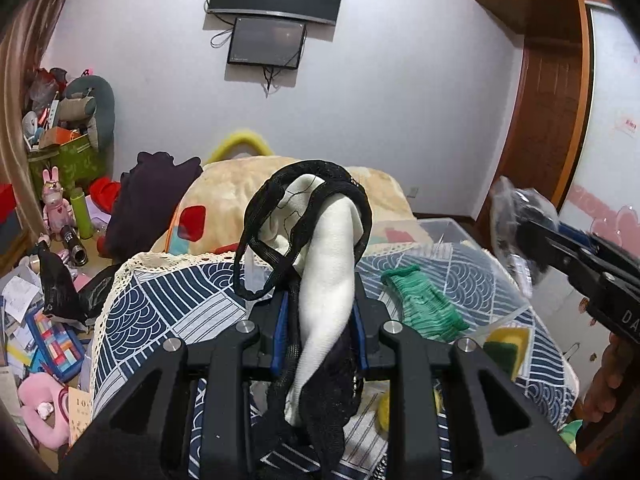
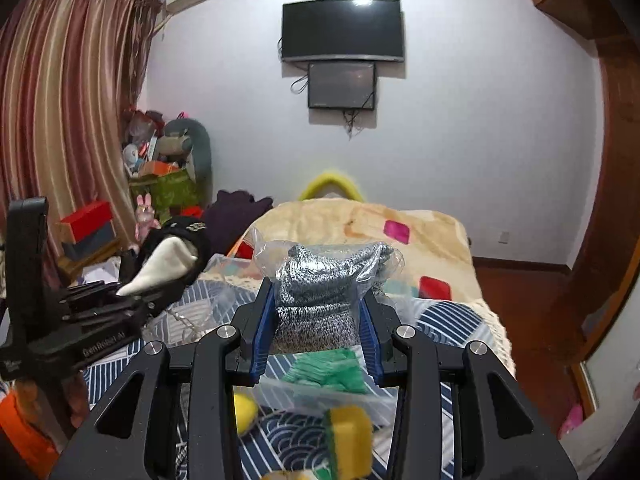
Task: Organize soft objects
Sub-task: 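Carry both items over the clear box and release them inside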
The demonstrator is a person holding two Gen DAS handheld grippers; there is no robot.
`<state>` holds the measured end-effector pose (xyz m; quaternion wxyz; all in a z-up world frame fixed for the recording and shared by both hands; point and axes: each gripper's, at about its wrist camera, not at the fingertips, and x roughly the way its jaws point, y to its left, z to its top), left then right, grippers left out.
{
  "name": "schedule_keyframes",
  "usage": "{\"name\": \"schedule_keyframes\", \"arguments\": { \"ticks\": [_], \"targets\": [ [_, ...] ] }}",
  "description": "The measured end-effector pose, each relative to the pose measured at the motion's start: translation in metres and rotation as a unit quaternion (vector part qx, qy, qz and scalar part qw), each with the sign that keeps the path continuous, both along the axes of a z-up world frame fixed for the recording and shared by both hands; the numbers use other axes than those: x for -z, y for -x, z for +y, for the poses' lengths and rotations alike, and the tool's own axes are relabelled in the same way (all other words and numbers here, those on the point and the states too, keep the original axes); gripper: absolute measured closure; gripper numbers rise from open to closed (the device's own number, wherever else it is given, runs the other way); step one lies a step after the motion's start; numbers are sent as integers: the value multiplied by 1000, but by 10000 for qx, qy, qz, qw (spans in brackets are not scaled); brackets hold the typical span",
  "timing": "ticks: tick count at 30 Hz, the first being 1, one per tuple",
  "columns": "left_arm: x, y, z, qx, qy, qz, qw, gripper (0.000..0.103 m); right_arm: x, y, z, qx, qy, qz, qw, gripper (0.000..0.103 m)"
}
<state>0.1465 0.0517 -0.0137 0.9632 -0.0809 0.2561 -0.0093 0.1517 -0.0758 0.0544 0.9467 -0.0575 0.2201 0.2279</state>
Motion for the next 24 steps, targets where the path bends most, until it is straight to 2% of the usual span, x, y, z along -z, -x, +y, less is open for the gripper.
{"name": "schedule_keyframes", "arguments": {
  "ticks": [7, 12, 16, 20, 24],
  "targets": [
    [13, -21, -5, -26, -97, 283, 9995, 76, 19, -14, 18, -96, 246, 288, 9992, 68],
    [24, -30, -3, 3, 31, 534, 9986, 76, 34, -26, 23, -73, 356, 629, 9974, 68],
    [24, -23, -5, -89, -107, 434, 9990, 71, 44, -37, 24, -80, 339, 943, 9949, 68],
    [24, -20, -10, -55, -213, 455, 9987, 59, 52, -43, 23, -146, 292, 1254, 9916, 68],
    [25, -16, -7, -123, -127, 453, 9988, 53, 58, -44, 27, -195, 336, 1449, 9887, 66]
  ]
}}
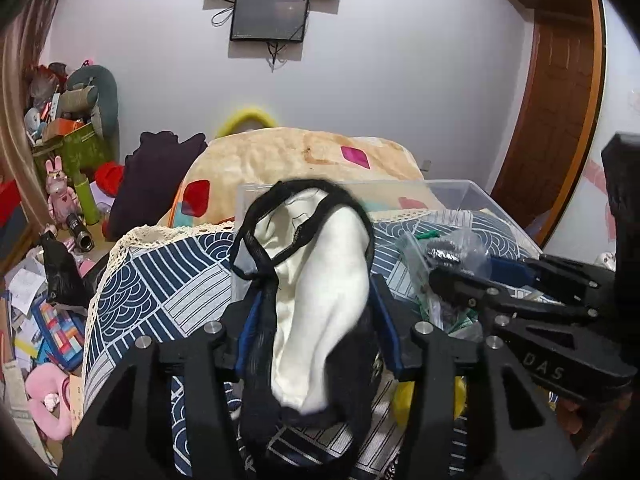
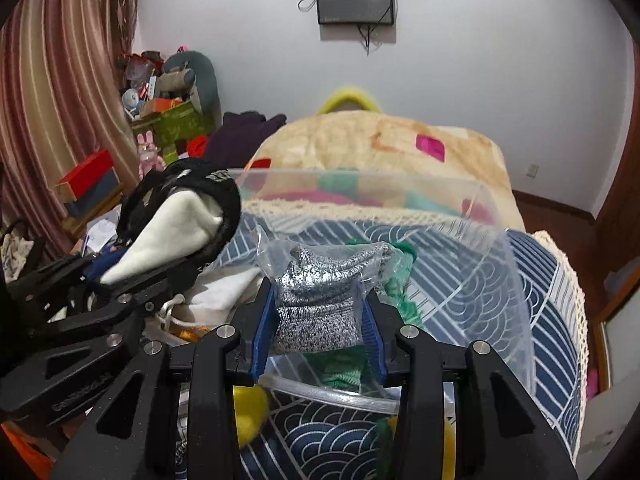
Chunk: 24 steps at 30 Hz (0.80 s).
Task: Organize soft objects
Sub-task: 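Carry both items over the clear box and release them inside, then grasp the black beaded bracelet with the left gripper while the right gripper grasps the floral cloth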
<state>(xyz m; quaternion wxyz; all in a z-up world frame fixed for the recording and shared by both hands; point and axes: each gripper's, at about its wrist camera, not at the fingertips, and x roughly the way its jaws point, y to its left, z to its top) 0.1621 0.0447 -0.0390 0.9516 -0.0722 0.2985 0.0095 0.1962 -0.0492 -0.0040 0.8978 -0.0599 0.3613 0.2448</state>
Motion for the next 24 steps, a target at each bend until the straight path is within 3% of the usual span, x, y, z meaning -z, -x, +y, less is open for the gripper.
{"name": "schedule_keyframes", "arguments": {
  "ticks": [4, 7, 11, 24],
  "targets": [
    [0, 4, 4, 51, 122, 23, 9999, 52, -1, 4, 1, -28, 80, 3, 10000, 65],
    [-3, 8, 2, 93, 76, 33, 9999, 48, -6, 9, -1, -44, 98, -98, 9999, 59],
    [-10, 18, 0, 125, 70, -65, 9999, 38, -18, 17, -5, 2, 77, -366, 9993, 48],
    [-53, 68, -6, 29, -213, -808, 9965, 10, -55, 55, -24, -31, -30, -1198, 9928, 41]
  ]
}}
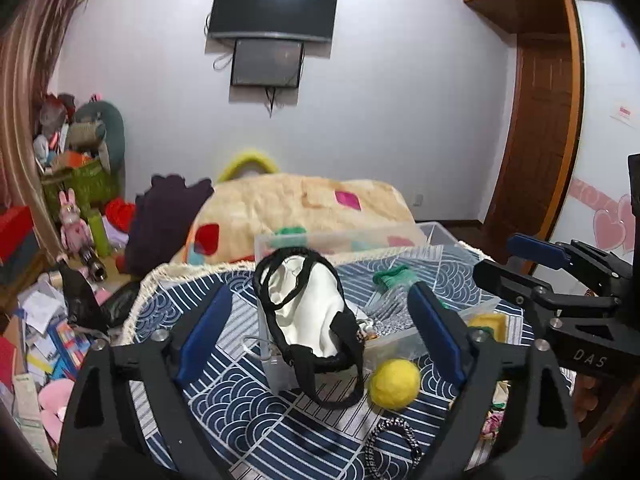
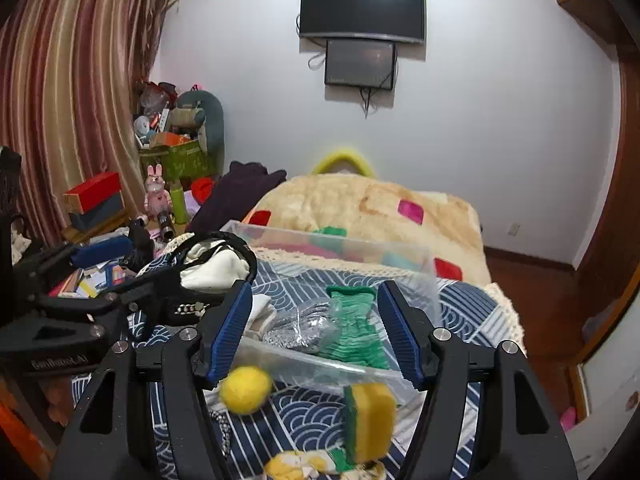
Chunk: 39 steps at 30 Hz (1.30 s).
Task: Organize soft objects
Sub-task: 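Grasp the black beaded bracelet with the left gripper while the right gripper grasps the floral cloth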
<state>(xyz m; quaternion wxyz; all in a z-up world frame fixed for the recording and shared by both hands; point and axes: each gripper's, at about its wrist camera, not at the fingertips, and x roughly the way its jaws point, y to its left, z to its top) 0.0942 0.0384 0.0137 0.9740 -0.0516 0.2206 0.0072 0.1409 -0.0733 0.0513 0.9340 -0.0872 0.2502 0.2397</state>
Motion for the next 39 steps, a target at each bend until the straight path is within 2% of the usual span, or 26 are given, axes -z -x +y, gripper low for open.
{"name": "schedule_keyframes", "arguments": {
  "ticks": [4, 8, 12, 26, 35, 38, 39],
  "targets": [
    [0, 18, -7, 72, -33, -73, 9999, 7, -4, 10, -9, 1, -112, -94, 9999, 35],
    [11, 33, -20, 193, -206, 32, 9996, 7, -1, 19, -17, 32, -197, -93, 9998, 35],
    [25, 40, -30, 360, -138, 229, 9990, 6, 7, 29, -27, 100, -222, -35, 9997, 35],
    [88, 34, -44, 569, 212, 1116, 9919, 6, 60, 50, -58, 407, -148, 697, 9966, 35],
    [118, 31, -52, 676, 356, 1482, 9860, 7, 89, 50, -53, 211, -46, 1076, 9940, 35],
    [123, 31, -54, 649, 265, 1413, 9875, 11, 95, 50, -49, 129, 7, 1158, 9932, 35],
    [123, 32, -54, 671, 241, 1389, 9877, 18, 97, 50, -48, 112, 27, 1169, 9931, 35]
  ]
}}
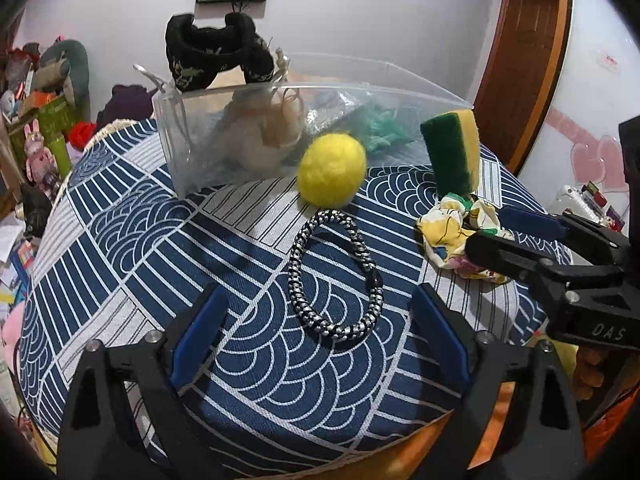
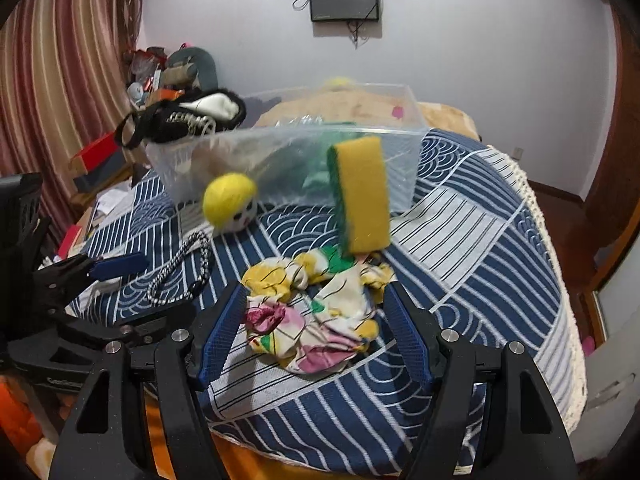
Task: Organize soft objects
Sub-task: 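Grasp the black beaded bracelet with the left gripper while the right gripper grasps the floral cloth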
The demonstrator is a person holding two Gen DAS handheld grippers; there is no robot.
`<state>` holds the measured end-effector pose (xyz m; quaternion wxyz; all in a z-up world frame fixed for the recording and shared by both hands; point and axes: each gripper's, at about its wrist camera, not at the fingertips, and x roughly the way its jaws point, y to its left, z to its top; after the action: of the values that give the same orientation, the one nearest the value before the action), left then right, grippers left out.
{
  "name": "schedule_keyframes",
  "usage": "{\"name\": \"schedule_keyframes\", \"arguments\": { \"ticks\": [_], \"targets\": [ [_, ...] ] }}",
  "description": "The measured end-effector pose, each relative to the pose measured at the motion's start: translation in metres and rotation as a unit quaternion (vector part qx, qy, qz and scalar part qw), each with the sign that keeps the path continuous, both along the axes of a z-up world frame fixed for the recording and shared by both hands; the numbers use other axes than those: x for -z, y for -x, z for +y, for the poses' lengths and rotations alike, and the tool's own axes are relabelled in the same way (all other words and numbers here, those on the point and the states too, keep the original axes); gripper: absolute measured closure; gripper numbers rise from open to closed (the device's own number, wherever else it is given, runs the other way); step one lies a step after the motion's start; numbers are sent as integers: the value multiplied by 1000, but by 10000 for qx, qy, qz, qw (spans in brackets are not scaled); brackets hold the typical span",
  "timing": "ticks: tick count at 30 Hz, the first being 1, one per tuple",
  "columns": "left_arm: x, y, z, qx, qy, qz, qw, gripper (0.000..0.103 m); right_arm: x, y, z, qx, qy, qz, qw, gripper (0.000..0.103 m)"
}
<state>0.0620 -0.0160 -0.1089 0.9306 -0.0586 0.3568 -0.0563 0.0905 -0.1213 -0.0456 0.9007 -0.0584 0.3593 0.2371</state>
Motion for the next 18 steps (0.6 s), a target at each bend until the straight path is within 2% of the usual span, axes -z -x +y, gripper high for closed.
{"name": "schedule_keyframes", "arguments": {
  "ticks": [7, 12, 18],
  "targets": [
    [-1, 8, -4, 233, 141, -142, 9995, 49, 10, 2, 7, -63, 109, 75, 9999, 38],
    [-2, 12, -13, 408, -22, -195, 9990, 66, 11, 6, 10, -80, 229, -23, 9997, 58],
    [-5, 11, -10, 487, 100, -149, 9987, 81, 6, 8, 8, -85, 232, -94, 9997, 79]
  ]
}}
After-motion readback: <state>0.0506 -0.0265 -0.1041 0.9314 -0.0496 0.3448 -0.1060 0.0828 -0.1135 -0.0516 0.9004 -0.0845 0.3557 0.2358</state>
